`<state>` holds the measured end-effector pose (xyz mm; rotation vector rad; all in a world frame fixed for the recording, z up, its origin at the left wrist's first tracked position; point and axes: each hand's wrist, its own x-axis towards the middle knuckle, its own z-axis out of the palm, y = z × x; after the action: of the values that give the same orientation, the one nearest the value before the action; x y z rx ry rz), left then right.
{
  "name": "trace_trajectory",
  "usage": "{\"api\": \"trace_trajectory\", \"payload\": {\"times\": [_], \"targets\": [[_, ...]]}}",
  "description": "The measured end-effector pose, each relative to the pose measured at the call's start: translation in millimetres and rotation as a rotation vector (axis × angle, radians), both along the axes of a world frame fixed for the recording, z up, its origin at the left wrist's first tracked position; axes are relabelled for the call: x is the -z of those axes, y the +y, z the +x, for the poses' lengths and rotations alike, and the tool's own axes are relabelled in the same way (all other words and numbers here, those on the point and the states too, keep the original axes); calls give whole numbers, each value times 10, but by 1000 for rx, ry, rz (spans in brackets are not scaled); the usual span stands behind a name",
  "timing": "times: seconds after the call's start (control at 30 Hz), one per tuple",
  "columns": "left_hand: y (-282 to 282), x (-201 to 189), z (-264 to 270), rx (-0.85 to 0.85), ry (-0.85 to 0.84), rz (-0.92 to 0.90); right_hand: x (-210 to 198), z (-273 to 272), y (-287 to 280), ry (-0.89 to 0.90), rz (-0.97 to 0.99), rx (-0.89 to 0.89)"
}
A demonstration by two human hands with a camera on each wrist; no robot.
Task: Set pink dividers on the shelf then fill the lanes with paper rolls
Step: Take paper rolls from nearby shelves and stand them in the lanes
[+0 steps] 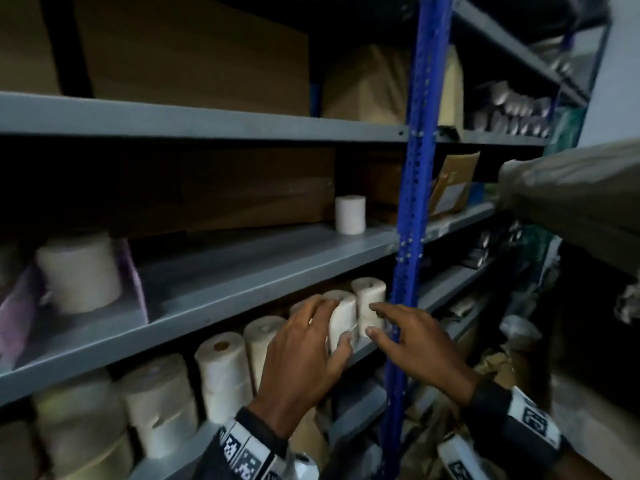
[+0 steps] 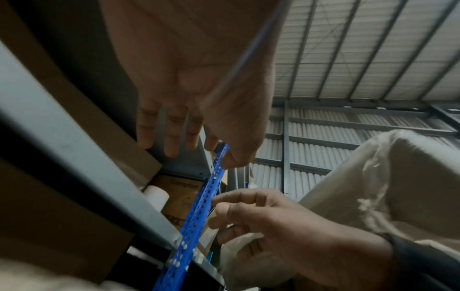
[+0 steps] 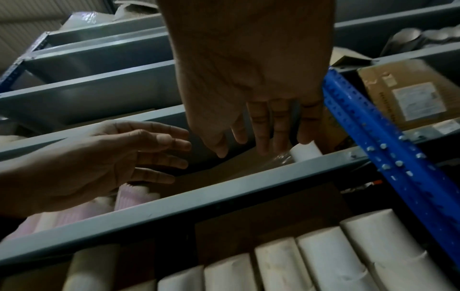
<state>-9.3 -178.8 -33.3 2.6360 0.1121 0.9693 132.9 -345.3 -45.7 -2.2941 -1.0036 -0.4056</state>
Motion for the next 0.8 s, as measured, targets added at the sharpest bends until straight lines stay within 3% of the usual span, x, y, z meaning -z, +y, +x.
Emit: {"api": "trace_trajectory", "payload": {"times": [0.2, 0.47, 0.8], "targets": [[77, -407, 1038, -16, 102, -14, -197, 877, 86, 62, 132, 49], [709, -821, 2239, -13, 370, -56, -522, 1863, 535, 177, 173, -18], [1459, -1220, 3449, 295, 404, -308, -1173, 3071, 1229, 161, 74, -19]]}}
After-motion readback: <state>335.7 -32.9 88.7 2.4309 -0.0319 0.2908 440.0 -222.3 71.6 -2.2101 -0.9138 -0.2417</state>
